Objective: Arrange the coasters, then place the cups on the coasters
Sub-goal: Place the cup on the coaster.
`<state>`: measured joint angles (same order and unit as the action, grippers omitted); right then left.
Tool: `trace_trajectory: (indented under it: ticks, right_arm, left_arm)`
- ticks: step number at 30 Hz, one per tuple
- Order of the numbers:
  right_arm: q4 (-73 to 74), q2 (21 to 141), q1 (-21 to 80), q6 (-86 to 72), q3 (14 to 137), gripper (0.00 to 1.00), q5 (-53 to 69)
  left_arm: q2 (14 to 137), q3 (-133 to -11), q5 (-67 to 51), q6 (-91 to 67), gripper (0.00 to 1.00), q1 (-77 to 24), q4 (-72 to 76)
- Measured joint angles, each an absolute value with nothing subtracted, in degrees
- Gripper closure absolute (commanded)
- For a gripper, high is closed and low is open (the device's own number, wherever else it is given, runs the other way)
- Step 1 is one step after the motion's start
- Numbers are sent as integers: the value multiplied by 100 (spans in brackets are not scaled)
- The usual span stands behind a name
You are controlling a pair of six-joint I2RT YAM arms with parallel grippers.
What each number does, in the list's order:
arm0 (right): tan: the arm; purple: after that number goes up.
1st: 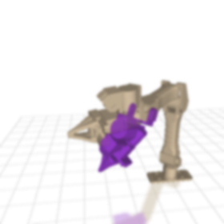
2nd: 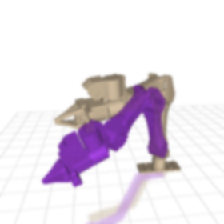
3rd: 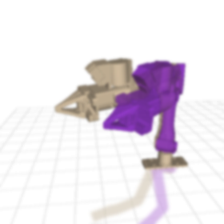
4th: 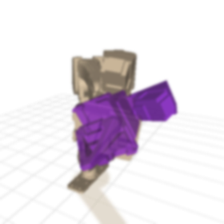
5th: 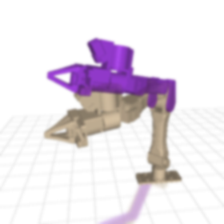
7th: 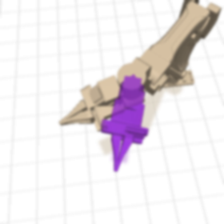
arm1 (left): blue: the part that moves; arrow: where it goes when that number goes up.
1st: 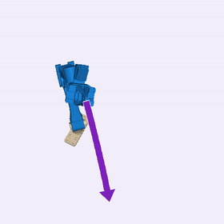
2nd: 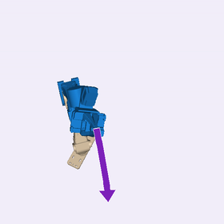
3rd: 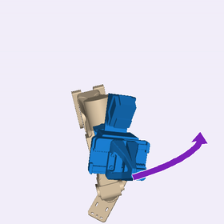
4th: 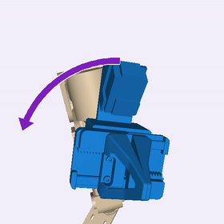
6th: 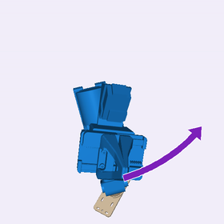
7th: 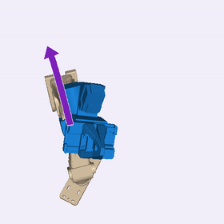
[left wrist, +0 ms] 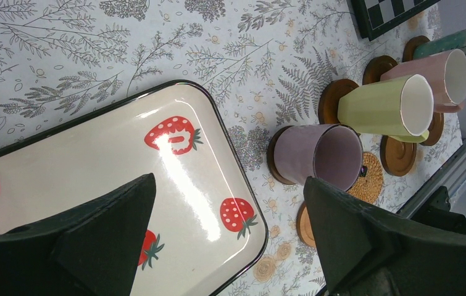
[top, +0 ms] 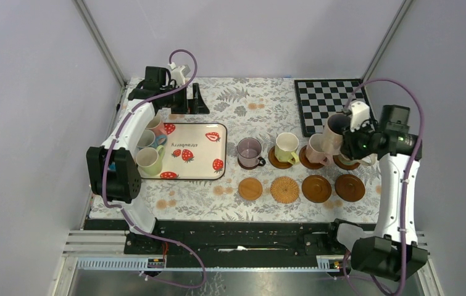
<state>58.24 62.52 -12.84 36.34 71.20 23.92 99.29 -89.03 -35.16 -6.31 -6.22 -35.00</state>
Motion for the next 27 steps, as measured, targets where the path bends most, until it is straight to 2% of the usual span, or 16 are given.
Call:
trace_trajectory:
  ticks: [5,15,27]
  right_arm:
    - [6045,6333,-2368,4421,7140,100,2969]
    - [6600,6394,-3710,6160,7019,100,3625]
    - [7155,6464,-4480,7924,6466,100,3717]
  left_arm:
    - [9931,-8919,-3476,-631,1,-633,-3492]
    - [10027,-9188,-3424,-631,1,-729,-3498]
    - [10224,-9413,-3319,-657,1,-897,-3505]
